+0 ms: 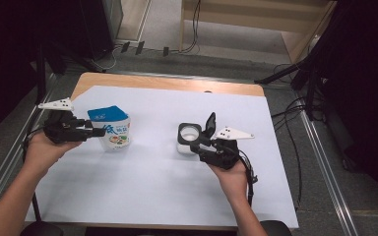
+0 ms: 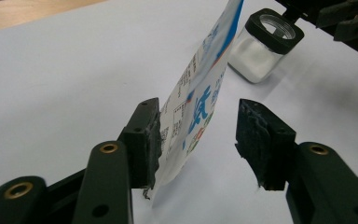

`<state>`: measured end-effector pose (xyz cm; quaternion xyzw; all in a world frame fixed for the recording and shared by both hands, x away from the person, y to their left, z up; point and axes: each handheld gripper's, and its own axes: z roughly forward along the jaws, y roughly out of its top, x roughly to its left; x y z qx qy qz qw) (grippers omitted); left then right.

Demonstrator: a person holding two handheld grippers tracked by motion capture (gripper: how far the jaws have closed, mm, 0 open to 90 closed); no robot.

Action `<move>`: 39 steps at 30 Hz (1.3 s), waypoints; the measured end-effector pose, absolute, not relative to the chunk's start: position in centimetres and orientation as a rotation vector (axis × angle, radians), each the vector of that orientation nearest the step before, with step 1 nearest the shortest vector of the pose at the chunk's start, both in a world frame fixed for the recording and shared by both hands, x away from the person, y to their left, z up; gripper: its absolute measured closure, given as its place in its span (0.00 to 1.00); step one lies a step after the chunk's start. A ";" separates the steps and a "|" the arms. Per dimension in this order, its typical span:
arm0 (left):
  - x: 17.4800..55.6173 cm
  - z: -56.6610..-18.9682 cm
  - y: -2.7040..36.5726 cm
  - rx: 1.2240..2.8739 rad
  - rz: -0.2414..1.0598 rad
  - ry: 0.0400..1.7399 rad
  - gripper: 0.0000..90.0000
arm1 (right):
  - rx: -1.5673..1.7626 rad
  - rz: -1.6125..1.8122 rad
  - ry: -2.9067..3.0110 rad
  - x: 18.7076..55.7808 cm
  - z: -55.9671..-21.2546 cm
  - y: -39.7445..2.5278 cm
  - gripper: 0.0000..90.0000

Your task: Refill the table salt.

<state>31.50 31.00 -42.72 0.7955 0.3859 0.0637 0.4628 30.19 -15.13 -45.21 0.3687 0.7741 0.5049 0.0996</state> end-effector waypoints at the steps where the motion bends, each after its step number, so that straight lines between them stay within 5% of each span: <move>1: 31.3 -42.6 31.0 1.955 0.165 0.949 0.55 | 1.092 1.494 2.288 30.2 -45.0 -15.3 0.62; 10: 29.7 -42.8 31.3 1.946 0.201 0.987 0.49 | 1.066 1.499 2.305 30.2 -44.4 -16.0 0.66; 28: 28.5 -45.3 33.0 1.893 0.243 1.113 0.49 | 1.094 1.493 2.292 30.2 -43.7 -19.4 0.96; 39: 28.4 -46.5 33.8 1.876 0.271 1.165 0.49 | 1.169 1.464 2.284 31.5 -44.4 -20.3 1.00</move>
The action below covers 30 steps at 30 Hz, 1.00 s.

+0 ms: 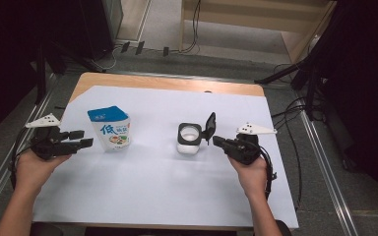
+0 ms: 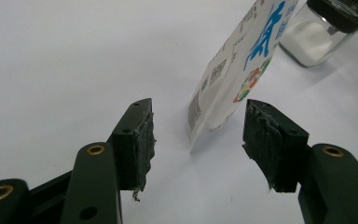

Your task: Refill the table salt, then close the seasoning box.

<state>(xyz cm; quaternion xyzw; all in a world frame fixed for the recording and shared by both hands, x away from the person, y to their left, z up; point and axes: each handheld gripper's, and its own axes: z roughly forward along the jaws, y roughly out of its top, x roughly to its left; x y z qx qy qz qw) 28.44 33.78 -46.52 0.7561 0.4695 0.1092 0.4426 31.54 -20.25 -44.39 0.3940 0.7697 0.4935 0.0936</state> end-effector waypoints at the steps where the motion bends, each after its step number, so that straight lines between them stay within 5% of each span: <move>1: 28.4 -46.6 33.8 1.877 0.273 1.169 0.49 | 1.173 1.465 2.281 31.7 -44.4 -20.3 1.00; 30: 29.5 -47.6 34.3 1.869 0.262 1.197 0.50 | 1.243 1.499 2.235 35.5 -43.8 -19.7 1.00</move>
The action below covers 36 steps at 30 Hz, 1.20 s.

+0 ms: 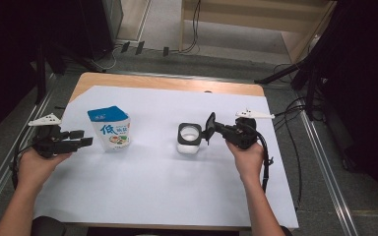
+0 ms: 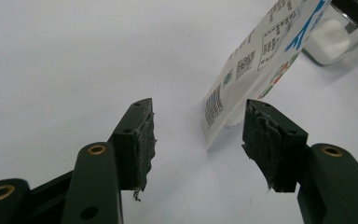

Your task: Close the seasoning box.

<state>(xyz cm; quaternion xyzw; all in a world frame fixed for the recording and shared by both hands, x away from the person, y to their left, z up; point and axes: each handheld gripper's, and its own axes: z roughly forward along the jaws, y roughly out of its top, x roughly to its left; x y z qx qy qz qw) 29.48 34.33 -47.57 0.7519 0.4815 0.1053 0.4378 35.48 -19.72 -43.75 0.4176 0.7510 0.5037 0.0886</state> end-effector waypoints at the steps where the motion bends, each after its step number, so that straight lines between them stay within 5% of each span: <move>1: 29.5 -47.6 34.3 1.873 0.262 1.200 0.50 | 1.252 1.505 2.234 35.5 -43.8 -19.7 1.00; 36: 29.4 -47.6 34.0 1.888 0.242 1.192 0.50 | 1.238 1.500 2.262 36.5 -44.2 -17.9 1.00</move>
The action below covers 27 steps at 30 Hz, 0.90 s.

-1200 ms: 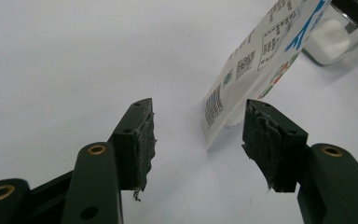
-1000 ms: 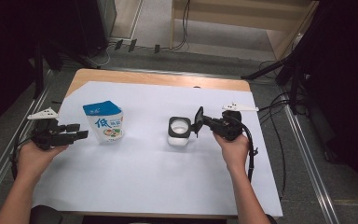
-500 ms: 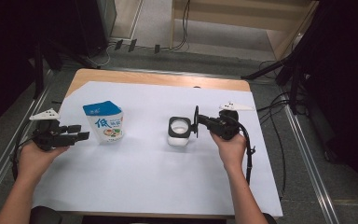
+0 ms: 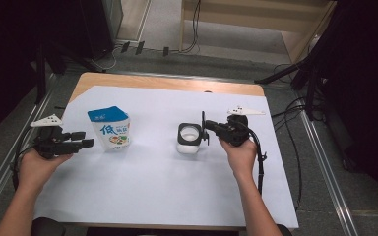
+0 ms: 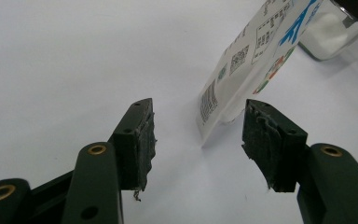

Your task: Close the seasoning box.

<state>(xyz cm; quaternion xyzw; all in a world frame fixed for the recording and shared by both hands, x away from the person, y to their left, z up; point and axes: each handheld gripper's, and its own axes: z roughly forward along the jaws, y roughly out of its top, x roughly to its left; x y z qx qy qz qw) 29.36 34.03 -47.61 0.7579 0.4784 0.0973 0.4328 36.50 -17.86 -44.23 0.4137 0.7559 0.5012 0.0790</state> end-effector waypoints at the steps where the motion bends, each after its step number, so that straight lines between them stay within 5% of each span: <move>1: 29.4 -47.6 34.0 1.887 0.244 1.193 0.50 | 1.241 1.500 2.263 36.5 -44.3 -17.9 1.00; 27: 29.4 -47.7 34.0 1.896 0.247 1.189 0.50 | 1.224 1.451 2.325 37.1 -45.4 -16.2 1.00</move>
